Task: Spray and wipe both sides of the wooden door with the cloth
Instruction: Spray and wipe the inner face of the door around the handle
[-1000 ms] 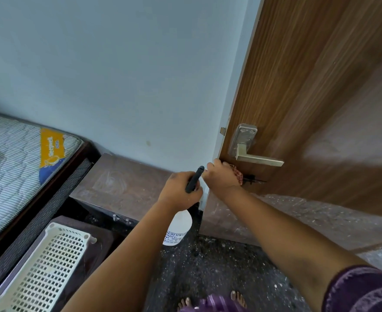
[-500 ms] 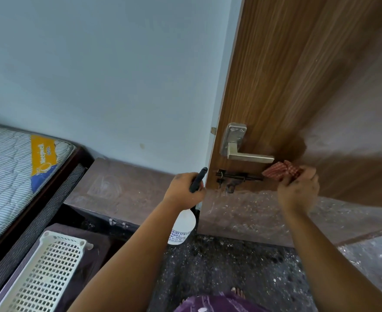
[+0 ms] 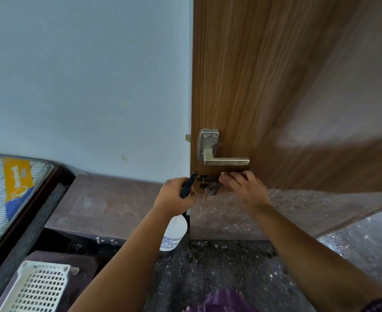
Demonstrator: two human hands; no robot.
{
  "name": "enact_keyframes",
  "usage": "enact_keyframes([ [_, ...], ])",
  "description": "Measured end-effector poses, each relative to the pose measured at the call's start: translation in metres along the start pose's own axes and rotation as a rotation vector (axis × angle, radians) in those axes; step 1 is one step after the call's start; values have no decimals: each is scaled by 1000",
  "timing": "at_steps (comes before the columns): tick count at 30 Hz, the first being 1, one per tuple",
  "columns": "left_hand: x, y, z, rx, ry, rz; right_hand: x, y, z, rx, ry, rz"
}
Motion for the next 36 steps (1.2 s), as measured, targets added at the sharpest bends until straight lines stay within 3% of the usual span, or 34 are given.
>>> enact_keyframes([
  [3, 12, -7, 0, 26, 38, 11, 4, -72, -38, 388, 86, 172],
  [7, 33, -19, 2, 74, 84, 28, 22, -165, -128, 1341, -266, 802],
  [8, 39, -23, 2, 88, 89, 36, 38, -177, -143, 1517, -316, 952],
  [10, 55, -30, 3, 115, 132, 58, 67, -185, -156, 1699, -247, 1204],
  [12, 74, -33, 3, 116, 195, 94, 78, -177, -153, 1714, -168, 1395],
  [16, 99, -27, 10, 92, 245, 163, 63, -153, -141, 1655, -166, 1602],
  [22, 121, -17, 17, 94, 317, 229, 59, -152, -136, 1625, -201, 1670],
  [26, 131, -13, 18, 67, 392, 288, 82, -146, -144, 1775, -228, 1620],
  [29, 125, -14, 20, 78, 330, 229, 98, -127, -147, 1935, -237, 1534],
  [33, 111, -13, 22, 54, 223, 137, 101, -88, -100, 1885, -314, 1628],
  [36, 104, -12, 23, 26, 184, 126, 115, -41, -64, 1777, -108, 1650],
])
Point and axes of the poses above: each hand's wrist, its own z-axis towards the middle knuckle, its own x-axis out of the palm, y = z × x, the point moved 9 cm from there along z, towards the middle knuckle, and after that the axes turned 5 degrees about -y, right-handed, at the moved point
